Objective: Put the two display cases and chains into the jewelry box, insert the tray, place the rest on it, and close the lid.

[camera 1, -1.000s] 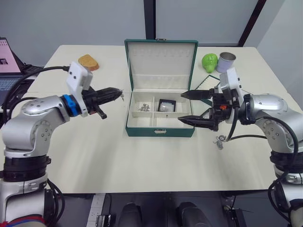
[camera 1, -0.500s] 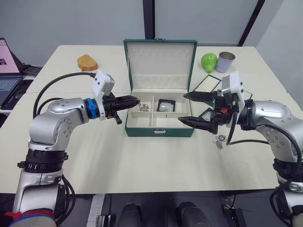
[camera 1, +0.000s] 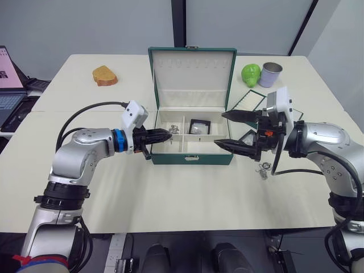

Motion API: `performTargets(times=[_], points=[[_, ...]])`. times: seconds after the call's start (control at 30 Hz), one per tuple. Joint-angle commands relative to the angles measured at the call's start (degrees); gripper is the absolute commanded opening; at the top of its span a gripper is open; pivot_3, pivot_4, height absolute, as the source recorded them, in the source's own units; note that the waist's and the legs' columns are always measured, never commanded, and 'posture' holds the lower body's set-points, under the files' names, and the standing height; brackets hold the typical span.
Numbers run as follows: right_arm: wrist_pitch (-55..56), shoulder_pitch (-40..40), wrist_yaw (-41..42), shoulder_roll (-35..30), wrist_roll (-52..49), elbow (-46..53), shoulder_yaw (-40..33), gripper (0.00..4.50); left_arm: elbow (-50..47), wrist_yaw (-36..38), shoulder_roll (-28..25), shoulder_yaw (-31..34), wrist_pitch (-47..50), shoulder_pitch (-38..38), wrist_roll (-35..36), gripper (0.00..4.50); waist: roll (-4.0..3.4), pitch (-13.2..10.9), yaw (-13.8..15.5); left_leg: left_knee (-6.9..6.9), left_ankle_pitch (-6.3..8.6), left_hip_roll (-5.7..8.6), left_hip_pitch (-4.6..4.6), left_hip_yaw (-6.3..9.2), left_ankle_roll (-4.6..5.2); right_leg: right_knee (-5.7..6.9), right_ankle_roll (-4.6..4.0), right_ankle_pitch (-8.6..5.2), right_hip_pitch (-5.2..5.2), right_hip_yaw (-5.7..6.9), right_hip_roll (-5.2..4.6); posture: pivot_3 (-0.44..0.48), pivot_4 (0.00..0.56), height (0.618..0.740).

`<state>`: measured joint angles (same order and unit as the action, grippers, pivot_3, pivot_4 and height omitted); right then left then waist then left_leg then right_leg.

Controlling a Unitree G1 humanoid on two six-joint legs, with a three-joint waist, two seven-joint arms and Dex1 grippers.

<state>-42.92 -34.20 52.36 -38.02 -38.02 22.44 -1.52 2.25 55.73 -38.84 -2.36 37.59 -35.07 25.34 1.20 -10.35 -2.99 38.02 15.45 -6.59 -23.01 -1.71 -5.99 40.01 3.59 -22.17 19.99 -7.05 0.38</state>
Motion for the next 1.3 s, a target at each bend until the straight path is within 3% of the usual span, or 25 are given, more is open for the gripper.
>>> performTargets(times=[0.03,0.23,0.7,0.97,1.3], points=[[0.9,-0.1,-0.1,-0.9,-1.3,2.1,-2.1,4.50,0.2,0.4,0.0,-0.4,-2.3,0.0,-1.6,0.10,0.00,0.0,0.0,0.00,0.00,0.00,0.00,0.00,0.00,0.00,0.00,0.00,0.00,0.00,0.00,0.000,0.150,0.740],[0.7,0.1,-0.1,-1.3,-2.0,2.2,-2.4,4.50,1.2,1.1,0.5,0.0,-3.4,-0.1,-2.0,0.10,0.00,0.0,0.0,0.00,0.00,0.00,0.00,0.00,0.00,0.00,0.00,0.00,0.00,0.00,0.00,0.000,0.150,0.740],[0.8,0.5,0.8,-3.0,-3.5,1.0,-4.0,4.50,-1.8,3.3,-0.1,4.0,0.0,0.3,3.8,4.47,0.00,0.0,0.1,0.00,0.00,0.00,0.00,0.00,0.00,0.01,0.00,0.00,0.00,0.00,0.00,0.000,0.150,0.740],[0.7,8.2,3.7,-9.5,-4.7,-1.6,-11.5,4.50,-7.4,4.0,-6.3,16.0,8.1,3.8,14.1,4.47,0.01,0.0,0.0,-0.03,0.01,0.00,0.00,0.01,0.01,-0.01,0.00,0.00,-0.03,-0.01,0.00,0.000,0.150,0.740],[9.1,25.5,2.5,-11.2,1.8,-10.7,-22.4,4.50,-8.0,-2.0,-12.2,28.6,4.0,19.8,9.8,4.47,0.01,0.0,0.2,-0.05,0.01,0.00,0.01,-0.02,0.01,-0.04,0.00,0.00,-0.04,-0.03,-0.01,0.000,0.150,0.740]])
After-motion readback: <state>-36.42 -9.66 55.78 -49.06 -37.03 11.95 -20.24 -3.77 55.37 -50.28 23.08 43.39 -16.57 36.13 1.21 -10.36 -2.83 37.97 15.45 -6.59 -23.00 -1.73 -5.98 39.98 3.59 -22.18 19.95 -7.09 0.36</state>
